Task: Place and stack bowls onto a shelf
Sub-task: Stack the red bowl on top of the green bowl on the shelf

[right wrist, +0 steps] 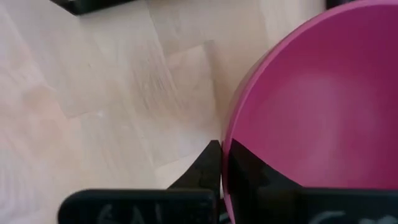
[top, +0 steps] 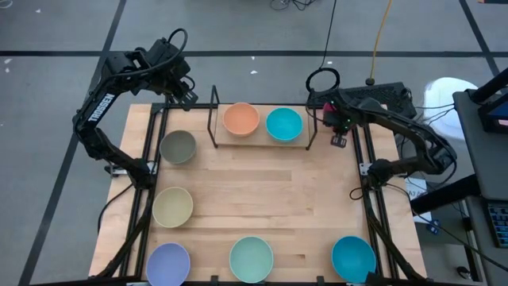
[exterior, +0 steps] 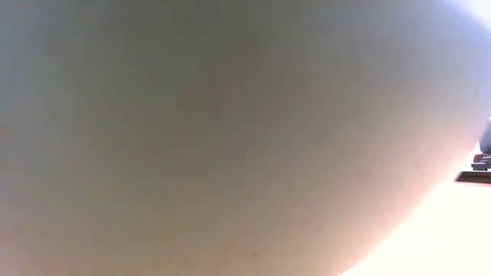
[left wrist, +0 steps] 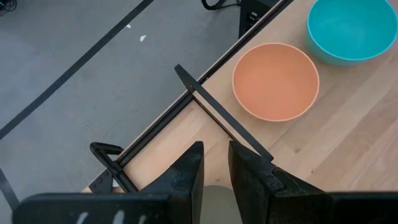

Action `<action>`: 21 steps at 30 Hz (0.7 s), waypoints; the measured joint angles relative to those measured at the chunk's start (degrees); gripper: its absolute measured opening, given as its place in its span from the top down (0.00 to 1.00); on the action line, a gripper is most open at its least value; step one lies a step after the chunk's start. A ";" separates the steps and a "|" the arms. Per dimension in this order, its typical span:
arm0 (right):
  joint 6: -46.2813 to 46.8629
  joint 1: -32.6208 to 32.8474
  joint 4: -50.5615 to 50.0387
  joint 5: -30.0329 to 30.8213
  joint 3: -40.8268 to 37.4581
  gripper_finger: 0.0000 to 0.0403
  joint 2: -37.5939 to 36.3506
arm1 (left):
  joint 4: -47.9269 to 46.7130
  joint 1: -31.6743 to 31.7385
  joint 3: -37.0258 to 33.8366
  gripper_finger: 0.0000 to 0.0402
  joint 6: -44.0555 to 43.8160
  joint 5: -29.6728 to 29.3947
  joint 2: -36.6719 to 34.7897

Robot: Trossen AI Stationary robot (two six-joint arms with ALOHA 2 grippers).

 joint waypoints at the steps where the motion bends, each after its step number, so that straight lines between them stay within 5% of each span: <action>1: 0.01 0.00 -0.51 0.77 0.00 1.00 -1.30 | -0.01 0.00 -0.02 0.80 -0.02 0.00 0.00; 9: 3.06 -0.02 -9.60 10.29 6.12 1.00 -9.79 | 0.00 0.00 -0.02 0.80 -0.02 0.00 0.00; 21: 4.98 5.51 -23.95 9.98 38.01 1.00 -5.00 | 0.00 0.00 -0.02 0.80 0.00 0.00 0.00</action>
